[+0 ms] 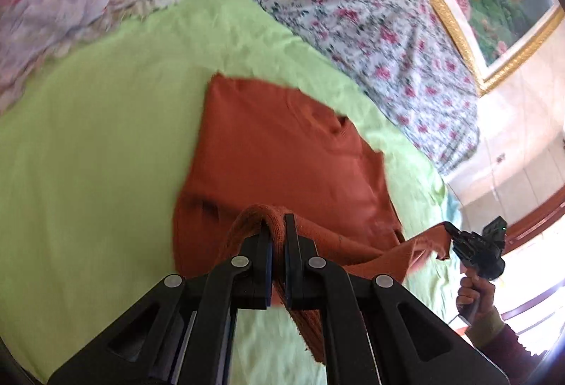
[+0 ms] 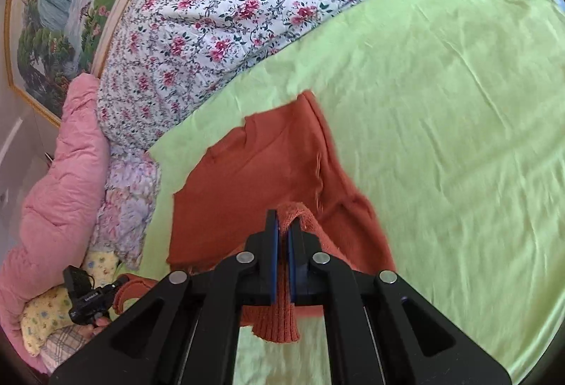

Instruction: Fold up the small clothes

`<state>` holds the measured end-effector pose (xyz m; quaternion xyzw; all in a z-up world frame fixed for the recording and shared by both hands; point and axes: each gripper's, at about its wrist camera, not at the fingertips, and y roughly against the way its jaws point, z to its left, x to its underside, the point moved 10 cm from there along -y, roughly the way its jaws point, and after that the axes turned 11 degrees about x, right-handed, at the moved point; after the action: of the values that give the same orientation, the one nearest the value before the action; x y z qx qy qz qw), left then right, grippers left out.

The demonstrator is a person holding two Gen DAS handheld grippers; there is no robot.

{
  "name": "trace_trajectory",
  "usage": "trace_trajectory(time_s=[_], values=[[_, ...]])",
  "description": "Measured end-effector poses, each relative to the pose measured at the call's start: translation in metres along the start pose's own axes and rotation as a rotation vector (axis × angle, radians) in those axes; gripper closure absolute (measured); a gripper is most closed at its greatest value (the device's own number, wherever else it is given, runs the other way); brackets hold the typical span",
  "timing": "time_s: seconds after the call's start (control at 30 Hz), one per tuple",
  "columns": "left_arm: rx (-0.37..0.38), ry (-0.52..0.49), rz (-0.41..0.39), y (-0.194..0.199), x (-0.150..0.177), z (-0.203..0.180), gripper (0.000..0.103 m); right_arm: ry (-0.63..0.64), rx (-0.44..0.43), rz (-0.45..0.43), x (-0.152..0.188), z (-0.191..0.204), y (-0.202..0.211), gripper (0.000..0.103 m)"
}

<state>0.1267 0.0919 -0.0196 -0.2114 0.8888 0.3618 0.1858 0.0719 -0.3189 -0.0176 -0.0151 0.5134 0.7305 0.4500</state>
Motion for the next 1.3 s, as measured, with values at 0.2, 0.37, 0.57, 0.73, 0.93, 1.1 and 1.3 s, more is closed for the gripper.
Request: trace_trajectory(time_s=[0.2,0.37,0.57,0.73,0.93,1.1,1.3], values=[[-0.061,-0.004,-0.052,-0.044,-0.071,0.016,0.101,0.031,0.085,-0.010,-0.056,0.007,-0.060,0.098],[-0.119,0.024,-0.039,-0.079,-0.096,0.044,0.101,0.059,0.104,0.023,-0.083,0.011,-0.106,0.098],[-0.171,0.076,-0.011,-0.112,-0.099,0.083,0.100,0.061,0.149,0.083,-0.086,-0.003,-0.153,0.098],[-0.226,0.086,0.037,-0.142,-0.097,0.103,0.099,0.044,0.187,0.136,-0.080,-0.019,-0.181,0.097],[-0.218,0.089,0.070,-0.130,-0.090,0.093,0.080,0.001,0.161,0.144,-0.080,-0.022,-0.171,0.088],[-0.157,-0.041,0.144,-0.120,-0.048,0.037,0.065,0.035,0.157,0.039,-0.080,-0.009,-0.119,0.075],[-0.108,-0.165,0.327,-0.180,0.014,-0.009,0.064,0.429,-0.032,0.267,0.013,0.091,-0.136,0.074]])
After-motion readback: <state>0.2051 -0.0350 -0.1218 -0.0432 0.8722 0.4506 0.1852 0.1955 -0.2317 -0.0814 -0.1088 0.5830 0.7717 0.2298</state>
